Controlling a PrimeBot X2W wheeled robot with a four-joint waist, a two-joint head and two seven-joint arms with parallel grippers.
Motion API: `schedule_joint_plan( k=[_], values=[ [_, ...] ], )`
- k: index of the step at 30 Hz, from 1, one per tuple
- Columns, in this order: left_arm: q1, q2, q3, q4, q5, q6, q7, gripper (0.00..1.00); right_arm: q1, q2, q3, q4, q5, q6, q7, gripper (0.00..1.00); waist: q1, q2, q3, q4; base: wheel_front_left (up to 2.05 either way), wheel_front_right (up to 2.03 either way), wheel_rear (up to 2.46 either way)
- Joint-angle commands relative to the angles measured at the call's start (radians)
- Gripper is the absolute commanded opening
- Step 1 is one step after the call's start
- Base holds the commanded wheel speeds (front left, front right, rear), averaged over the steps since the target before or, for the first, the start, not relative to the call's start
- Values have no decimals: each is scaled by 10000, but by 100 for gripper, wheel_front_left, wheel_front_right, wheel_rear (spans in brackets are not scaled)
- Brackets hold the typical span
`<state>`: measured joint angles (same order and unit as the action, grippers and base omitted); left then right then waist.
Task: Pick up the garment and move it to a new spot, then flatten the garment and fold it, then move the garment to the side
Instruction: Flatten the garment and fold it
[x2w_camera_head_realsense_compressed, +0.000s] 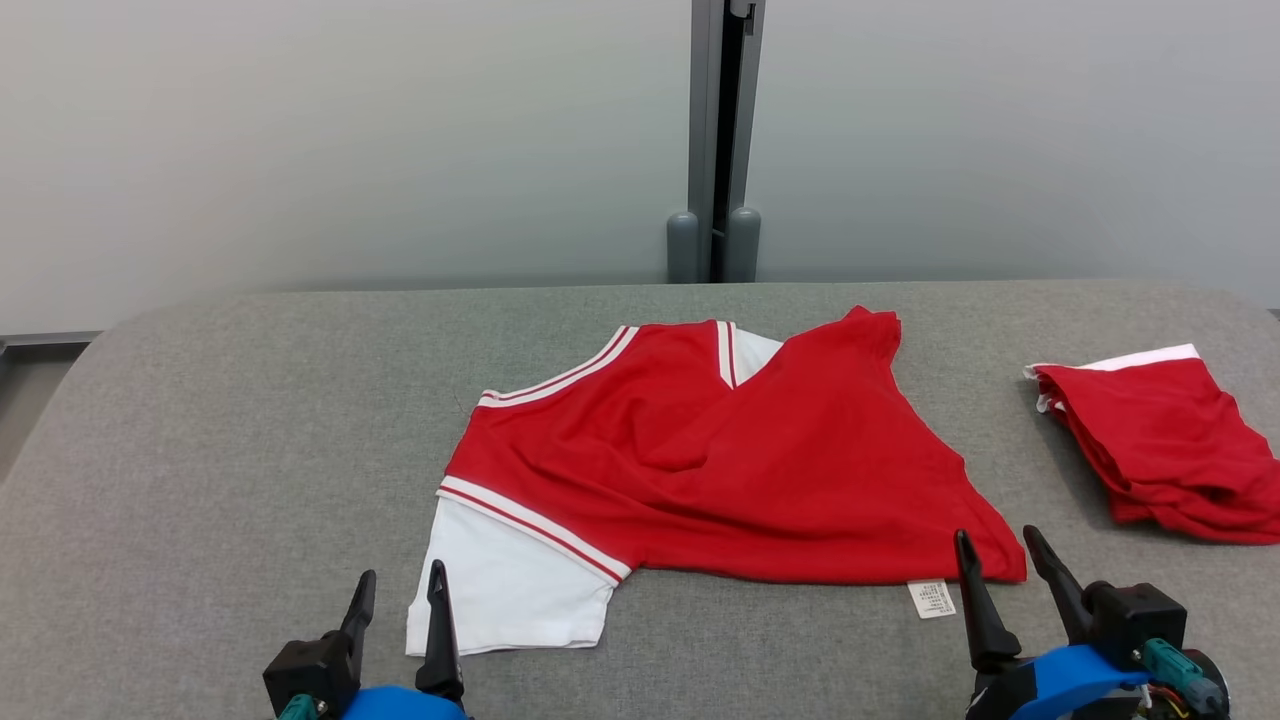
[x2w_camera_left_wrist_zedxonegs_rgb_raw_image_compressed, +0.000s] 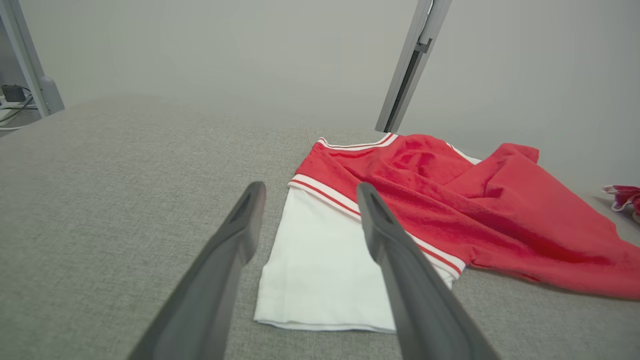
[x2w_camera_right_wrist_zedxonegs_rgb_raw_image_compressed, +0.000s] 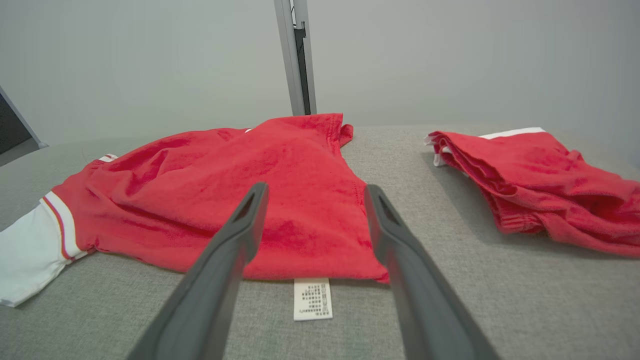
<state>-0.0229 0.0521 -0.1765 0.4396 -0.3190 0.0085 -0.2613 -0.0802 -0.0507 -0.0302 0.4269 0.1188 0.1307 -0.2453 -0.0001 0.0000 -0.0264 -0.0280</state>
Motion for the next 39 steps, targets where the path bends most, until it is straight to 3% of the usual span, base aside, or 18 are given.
schedule_joint_plan(
  k=[1,15,26,37,38,39],
  values=[
    [-45,31,-25,29,-49,-19,10,100,-80,0,46,50,74,1,-80,100,1,0,4,-16,0,0,0],
    [-169,95,-167,202,-209,-2,246,100,-211,1,173,324,143,1,-192,100,1,0,78,-33,0,0,0],
    [-685,362,-23,1315,-617,427,2727,100,-335,1,316,593,79,1,-197,100,1,0,318,-176,0,0,0],
    [-1248,266,-145,2294,-977,301,3307,100,-564,0,57,1013,-181,1,-95,100,1,0,631,-391,0,0,0],
    [-1305,259,-163,2386,-983,279,3300,98,-598,0,14,1072,-229,1,-61,100,1,0,663,-401,0,0,0],
    [-1368,248,-161,2478,-1033,260,3277,79,-631,1,-25,1135,-253,1,-34,100,1,0,693,-406,0,0,0]
  ],
)
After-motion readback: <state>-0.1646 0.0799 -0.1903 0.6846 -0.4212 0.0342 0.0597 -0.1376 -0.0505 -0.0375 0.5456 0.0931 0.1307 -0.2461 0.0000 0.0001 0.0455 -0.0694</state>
